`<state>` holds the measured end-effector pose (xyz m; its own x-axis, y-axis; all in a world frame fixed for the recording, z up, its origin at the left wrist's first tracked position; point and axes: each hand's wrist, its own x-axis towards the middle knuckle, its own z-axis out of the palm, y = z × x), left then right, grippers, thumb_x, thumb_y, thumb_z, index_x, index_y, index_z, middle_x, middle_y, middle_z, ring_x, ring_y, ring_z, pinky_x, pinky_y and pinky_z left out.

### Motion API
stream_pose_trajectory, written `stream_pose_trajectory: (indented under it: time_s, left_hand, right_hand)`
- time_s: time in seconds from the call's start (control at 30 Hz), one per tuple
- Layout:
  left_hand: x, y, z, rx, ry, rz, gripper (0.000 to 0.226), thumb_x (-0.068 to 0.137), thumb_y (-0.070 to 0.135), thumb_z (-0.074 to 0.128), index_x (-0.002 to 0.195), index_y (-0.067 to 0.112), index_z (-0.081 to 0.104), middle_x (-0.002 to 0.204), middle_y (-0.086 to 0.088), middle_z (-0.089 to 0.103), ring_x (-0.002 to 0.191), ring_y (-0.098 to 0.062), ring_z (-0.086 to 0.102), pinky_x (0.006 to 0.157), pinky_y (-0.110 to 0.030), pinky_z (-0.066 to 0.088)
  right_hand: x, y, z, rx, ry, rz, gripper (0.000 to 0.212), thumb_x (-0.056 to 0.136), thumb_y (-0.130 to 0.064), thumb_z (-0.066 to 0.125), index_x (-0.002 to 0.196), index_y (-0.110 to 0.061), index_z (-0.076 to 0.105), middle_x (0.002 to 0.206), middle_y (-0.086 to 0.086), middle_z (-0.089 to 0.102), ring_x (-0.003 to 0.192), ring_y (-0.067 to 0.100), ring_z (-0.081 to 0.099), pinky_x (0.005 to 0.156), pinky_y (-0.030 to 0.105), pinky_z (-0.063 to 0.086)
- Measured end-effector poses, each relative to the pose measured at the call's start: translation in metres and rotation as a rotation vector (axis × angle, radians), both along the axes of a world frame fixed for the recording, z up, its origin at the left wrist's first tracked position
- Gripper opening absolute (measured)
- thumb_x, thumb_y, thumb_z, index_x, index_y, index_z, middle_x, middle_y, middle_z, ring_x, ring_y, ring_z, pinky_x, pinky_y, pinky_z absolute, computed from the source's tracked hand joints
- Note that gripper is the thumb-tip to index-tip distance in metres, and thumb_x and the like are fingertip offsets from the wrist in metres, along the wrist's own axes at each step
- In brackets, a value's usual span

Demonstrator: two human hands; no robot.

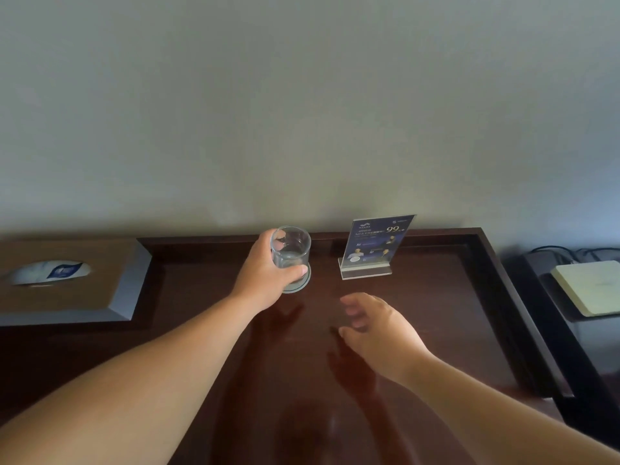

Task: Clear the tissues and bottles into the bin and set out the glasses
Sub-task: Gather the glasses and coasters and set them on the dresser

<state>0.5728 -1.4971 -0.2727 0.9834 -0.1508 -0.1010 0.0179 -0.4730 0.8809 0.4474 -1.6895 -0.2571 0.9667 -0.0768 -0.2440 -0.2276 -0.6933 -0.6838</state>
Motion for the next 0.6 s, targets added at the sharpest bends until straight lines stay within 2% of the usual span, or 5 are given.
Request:
stream_pose_trajectory:
  time_s: [0.3, 0.5, 0.6]
  left_hand:
    - [0.006, -0.002, -0.011, -0.001, 0.023, 0.066, 0.066, 0.068, 0.03, 0.082, 0.12, 0.041, 0.044, 0.114, 0.018, 0.051, 0.1, 0.008, 0.05, 0.084, -0.023, 0.039]
    - [0.006, -0.002, -0.015, -0.02, 0.028, 0.083, 0.066, 0.067, 0.032, 0.082, 0.117, 0.045, 0.042, 0.111, 0.021, 0.05, 0.103, 0.005, 0.05, 0.084, -0.024, 0.039]
    - [0.006, -0.002, -0.015, -0.006, 0.048, 0.07, 0.074, 0.067, 0.034, 0.082, 0.127, 0.043, 0.039, 0.12, 0.015, 0.049, 0.109, -0.002, 0.05, 0.087, -0.025, 0.04]
  right_hand:
    - [0.012, -0.011, -0.012, 0.023, 0.021, -0.016, 0.042, 0.081, -0.029, 0.07, 0.119, -0.038, 0.055, 0.102, -0.023, 0.056, 0.086, -0.012, 0.055, 0.071, 0.006, 0.039]
    - [0.019, -0.011, -0.015, 0.022, 0.018, 0.0, 0.043, 0.081, -0.028, 0.07, 0.121, -0.037, 0.055, 0.104, -0.022, 0.057, 0.086, -0.011, 0.056, 0.07, 0.005, 0.039]
    - [0.02, -0.01, -0.015, 0.013, 0.018, 0.015, 0.043, 0.082, -0.029, 0.069, 0.121, -0.038, 0.055, 0.103, -0.023, 0.055, 0.086, -0.011, 0.055, 0.067, 0.005, 0.039]
